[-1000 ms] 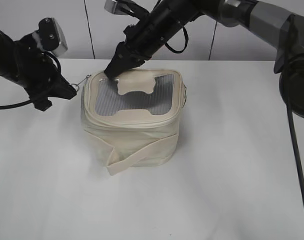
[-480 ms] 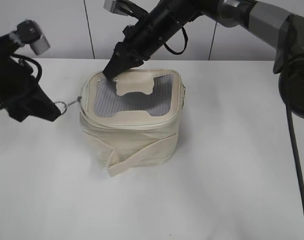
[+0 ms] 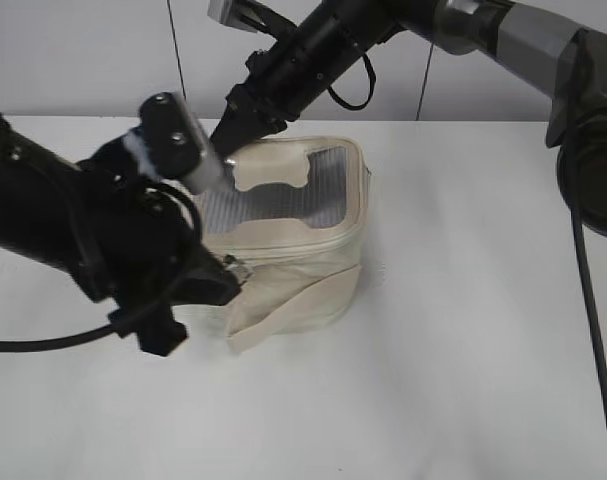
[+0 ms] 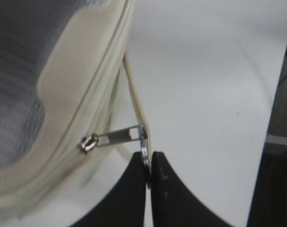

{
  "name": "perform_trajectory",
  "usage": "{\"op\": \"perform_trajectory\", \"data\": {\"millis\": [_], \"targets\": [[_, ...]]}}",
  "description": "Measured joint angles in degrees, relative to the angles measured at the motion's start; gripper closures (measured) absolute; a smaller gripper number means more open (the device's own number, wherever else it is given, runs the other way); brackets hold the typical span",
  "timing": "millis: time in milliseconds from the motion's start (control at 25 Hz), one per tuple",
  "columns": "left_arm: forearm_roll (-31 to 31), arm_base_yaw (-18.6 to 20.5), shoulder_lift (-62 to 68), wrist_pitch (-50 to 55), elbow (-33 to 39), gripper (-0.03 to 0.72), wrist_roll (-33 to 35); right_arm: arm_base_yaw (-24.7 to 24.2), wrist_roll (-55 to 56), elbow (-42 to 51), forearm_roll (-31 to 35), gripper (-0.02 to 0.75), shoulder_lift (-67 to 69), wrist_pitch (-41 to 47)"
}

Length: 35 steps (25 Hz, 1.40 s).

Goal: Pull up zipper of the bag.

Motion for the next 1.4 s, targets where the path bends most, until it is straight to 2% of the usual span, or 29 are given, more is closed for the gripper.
{"op": "perform_trajectory", "data": {"millis": [120,200,280,400,480,560,640,680,840,920,1040,1160,1280,1400], "targets": [[-1.79,-8.63,1.4,-10.89,0.3,0.697,-0.02,0.0,0.0,0.0,0.0,0.692,0.0,0.04],[-2.41,-11.8,3.52,-14.82,0.3,0.697,-0.07,0.0,0.0,0.0,0.0,0.692,0.0,0.04],[-2.97,-12.94,4.78,-16.4,0.3,0.695,-0.94,0.0,0.09,0.05,0.05,0.692,0.0,0.04],[-3.08,-12.28,4.48,-15.67,0.3,0.675,-4.2,-0.21,1.59,0.05,-0.07,0.677,0.0,0.07],[-3.14,-10.45,2.92,-11.74,0.3,0.605,-5.2,-1.14,3.27,0.05,0.04,0.612,0.0,0.07],[-3.38,-7.29,0.49,-7.57,0.3,0.5,-6.16,-3.15,6.41,0.05,-0.22,0.518,-0.55,0.07],[-3.64,-3.25,-2.53,-4.1,0.3,0.397,-7.35,-5.76,8.88,0.05,-1.53,0.475,-2.1,0.07],[-3.74,-0.46,-3.93,-2.54,0.3,0.37,-7.81,-7.25,9.72,0.05,-2.68,0.465,-2.96,0.07],[-3.89,8.12,-6.69,1.35,-0.57,0.342,-8.24,-13.12,11.97,0.18,-3.7,0.466,-7.15,0.01],[-4.09,11.82,-5.46,3.37,-4.0,0.34,-8.26,-15.68,12.14,2.37,-3.16,0.472,-9.62,-0.19],[-5.34,14.79,0.77,8.18,-15.02,0.338,-8.26,-19.14,8.57,13.22,0.43,0.492,-15.98,-0.49],[-6.42,14.69,11.22,13.07,-29.7,0.339,-7.22,-21.79,1.51,34.61,4.3,0.517,-26.69,-5.28],[-6.05,13.16,22.27,19.59,-44.79,0.337,-5.88,-22.98,-10.69,59.16,9.94,0.519,-39.6,-18.57],[-3.61,10.94,33.24,27.05,-60.43,0.337,-5.54,-21.25,-30.97,77.99,28.53,0.511,-48.89,-33.62]]}}
